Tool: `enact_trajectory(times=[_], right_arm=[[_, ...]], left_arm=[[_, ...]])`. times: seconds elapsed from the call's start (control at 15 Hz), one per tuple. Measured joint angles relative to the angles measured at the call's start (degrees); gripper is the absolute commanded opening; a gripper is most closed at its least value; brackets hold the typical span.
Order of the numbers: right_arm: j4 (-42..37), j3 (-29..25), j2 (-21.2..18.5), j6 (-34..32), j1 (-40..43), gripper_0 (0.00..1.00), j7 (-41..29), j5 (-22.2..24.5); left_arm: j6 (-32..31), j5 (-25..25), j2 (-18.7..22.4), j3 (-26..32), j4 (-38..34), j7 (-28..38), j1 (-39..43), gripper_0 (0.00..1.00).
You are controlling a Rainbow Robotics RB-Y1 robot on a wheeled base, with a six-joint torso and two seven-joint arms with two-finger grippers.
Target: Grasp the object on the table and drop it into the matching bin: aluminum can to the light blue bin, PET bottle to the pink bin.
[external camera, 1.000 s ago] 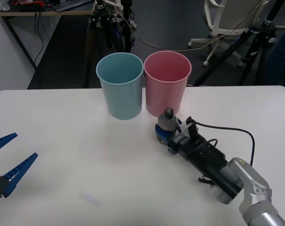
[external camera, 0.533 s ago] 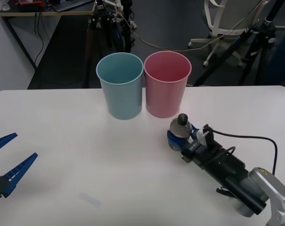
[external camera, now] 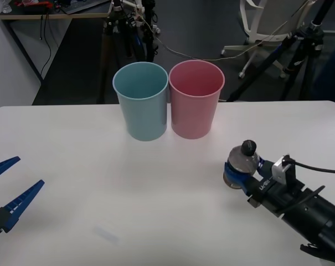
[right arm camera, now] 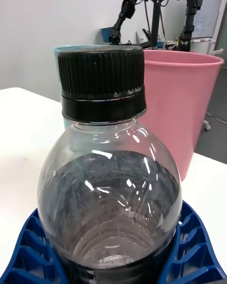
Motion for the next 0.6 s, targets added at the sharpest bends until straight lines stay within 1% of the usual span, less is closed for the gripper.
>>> enact_trajectory(times=[0.2, 0.33, 0.47, 0.6], right_arm=[[-7.1, -0.6, -7.9, 2.6, 2.7, 0.0, -0.6, -6.6], [-10.7, -1.8, -12.3, 3.2, 4.7, 0.0, -0.9, -10.7], [-13.0, -2.9, -15.3, 3.2, 5.7, 0.0, -1.4, -13.6], [-15.1, -4.4, -17.4, 3.2, 6.3, 0.0, -1.9, -15.6]], left_arm=[[0.0, 0.0, 0.0, 0.0, 0.0, 0.0, 0.0, 1.0], [0.0, 0.0, 0.0, 0.0, 0.0, 0.0, 0.0, 1.0], [0.0, 0.0, 0.0, 0.0, 0.0, 0.0, 0.0, 1.0], [0.0, 0.0, 0.0, 0.0, 0.0, 0.0, 0.0, 1.0]])
